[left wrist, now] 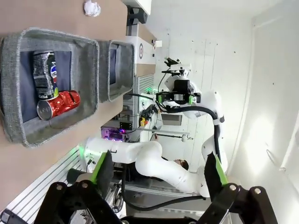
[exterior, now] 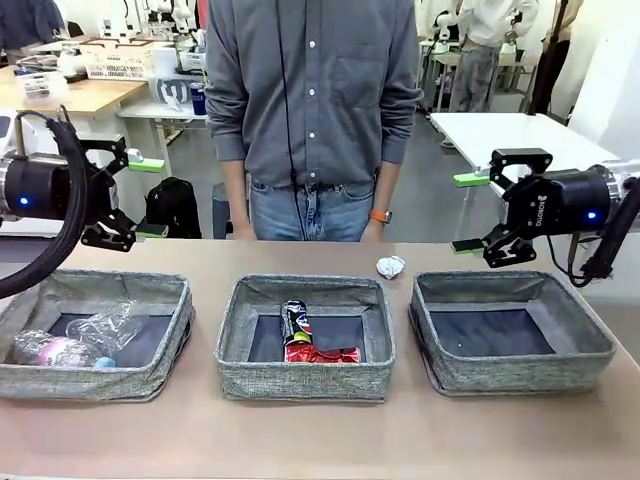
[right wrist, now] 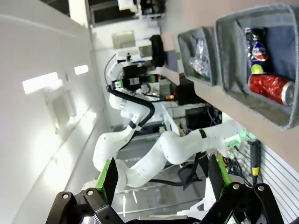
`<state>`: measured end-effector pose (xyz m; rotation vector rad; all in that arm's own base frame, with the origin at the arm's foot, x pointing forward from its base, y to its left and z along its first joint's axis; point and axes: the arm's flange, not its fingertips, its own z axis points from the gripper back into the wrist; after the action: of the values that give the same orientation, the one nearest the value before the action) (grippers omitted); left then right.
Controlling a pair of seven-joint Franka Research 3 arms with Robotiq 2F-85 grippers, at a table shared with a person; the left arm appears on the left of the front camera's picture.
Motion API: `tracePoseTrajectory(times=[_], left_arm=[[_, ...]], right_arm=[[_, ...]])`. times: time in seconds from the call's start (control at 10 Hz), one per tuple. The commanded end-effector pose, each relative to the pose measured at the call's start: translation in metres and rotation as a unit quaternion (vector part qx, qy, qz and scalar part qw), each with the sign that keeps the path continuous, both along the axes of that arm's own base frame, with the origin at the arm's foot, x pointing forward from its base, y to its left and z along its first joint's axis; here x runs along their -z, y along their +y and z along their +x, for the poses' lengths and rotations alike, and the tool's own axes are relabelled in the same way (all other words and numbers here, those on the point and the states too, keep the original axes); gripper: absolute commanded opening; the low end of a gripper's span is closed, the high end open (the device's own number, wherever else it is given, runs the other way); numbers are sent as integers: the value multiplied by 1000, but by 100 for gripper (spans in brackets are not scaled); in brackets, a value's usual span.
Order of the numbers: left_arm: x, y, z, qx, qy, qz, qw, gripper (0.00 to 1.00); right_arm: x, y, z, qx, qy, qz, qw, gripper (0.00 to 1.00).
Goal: Sort the waste into the appropriate baskets.
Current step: Place the picked waste into the Fabric basket indicated by the person, then pick up the waste item pointed out by the person.
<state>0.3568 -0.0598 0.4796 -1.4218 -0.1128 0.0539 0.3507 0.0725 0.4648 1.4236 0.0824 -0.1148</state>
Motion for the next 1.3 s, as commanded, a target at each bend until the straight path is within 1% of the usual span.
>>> tracePoseTrajectory(times=[0.0, 1.2], left_arm=[[-8, -7, -2, -4, -7, -5, 1000, 100], [-8, -7, -2, -4, -7, -5, 1000, 100]], right_arm=[[2, -1, -1, -3, 4, 12, 1000, 100], [2, -1, -1, -3, 4, 12, 1000, 100]])
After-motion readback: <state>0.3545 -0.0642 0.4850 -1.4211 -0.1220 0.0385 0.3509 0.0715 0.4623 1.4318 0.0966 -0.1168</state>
